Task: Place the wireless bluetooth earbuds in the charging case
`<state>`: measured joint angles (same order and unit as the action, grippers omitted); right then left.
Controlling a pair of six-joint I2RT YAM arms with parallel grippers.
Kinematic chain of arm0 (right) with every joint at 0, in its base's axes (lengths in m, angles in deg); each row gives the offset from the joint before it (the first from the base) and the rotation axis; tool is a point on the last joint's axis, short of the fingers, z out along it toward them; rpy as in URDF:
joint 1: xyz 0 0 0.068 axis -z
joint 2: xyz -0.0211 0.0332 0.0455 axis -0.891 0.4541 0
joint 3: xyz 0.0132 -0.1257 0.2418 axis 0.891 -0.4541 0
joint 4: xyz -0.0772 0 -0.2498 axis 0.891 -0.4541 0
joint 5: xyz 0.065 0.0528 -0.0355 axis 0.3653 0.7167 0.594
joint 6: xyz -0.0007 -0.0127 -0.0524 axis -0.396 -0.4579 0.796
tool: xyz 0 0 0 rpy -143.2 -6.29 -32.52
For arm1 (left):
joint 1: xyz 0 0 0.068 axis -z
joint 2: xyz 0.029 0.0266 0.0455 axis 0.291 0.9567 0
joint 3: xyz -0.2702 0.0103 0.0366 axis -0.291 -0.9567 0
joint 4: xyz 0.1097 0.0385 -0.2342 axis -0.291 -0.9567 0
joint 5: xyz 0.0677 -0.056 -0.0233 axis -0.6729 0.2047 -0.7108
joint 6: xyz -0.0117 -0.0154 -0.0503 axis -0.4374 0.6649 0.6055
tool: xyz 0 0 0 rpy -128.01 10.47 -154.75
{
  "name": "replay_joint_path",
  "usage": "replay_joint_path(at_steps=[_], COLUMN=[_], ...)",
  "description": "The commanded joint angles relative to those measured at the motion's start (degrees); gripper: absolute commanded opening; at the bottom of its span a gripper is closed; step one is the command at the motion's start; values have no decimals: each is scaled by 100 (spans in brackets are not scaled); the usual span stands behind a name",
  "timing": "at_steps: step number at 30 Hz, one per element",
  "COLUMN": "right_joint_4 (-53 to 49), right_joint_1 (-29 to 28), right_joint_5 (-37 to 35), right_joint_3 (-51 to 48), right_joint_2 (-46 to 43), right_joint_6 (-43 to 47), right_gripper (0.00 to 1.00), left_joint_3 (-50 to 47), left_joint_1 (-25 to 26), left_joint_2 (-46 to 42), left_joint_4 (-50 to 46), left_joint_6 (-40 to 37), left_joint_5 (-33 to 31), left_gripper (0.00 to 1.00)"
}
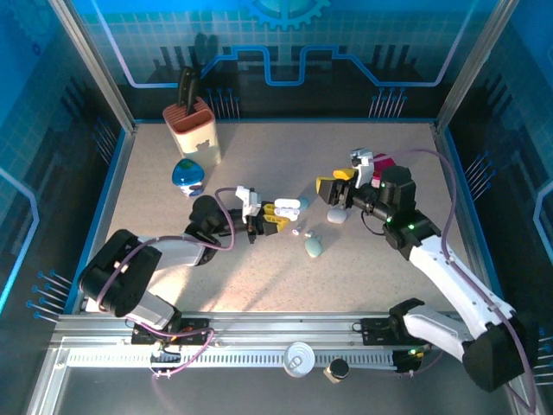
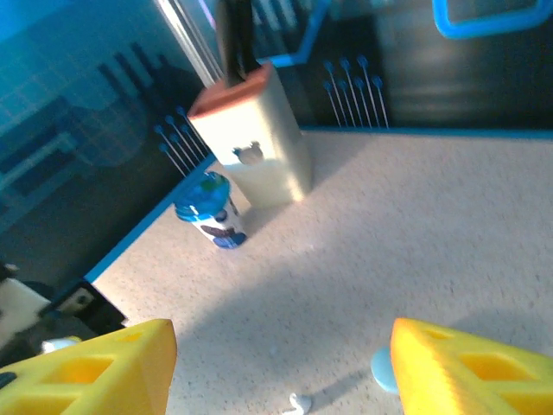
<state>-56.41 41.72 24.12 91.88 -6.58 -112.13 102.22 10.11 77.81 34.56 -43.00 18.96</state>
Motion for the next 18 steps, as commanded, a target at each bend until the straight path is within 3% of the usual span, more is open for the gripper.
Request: replay_joint_path(at_steps=[1, 11, 18], right_joint_4=[-683, -1738, -1547], right_joint_1=[-33, -791, -1232], right_joint_5=[193, 82, 469], right_joint_3=[77, 681, 1162], right_joint_2=[527, 2105, 3378], right_joint_6=[-31, 191, -168], right_gripper=[66, 66, 56], left_joint_3=[-172, -607, -802], left_joint_1=[-140, -747, -800], left_joint_2=[-387, -1603, -1769], left_joint_4=[31, -1043, -880], left_joint_6=[-284, -815, -763], left_joint_5=[-135, -694, -928], left_gripper=[2, 0, 1])
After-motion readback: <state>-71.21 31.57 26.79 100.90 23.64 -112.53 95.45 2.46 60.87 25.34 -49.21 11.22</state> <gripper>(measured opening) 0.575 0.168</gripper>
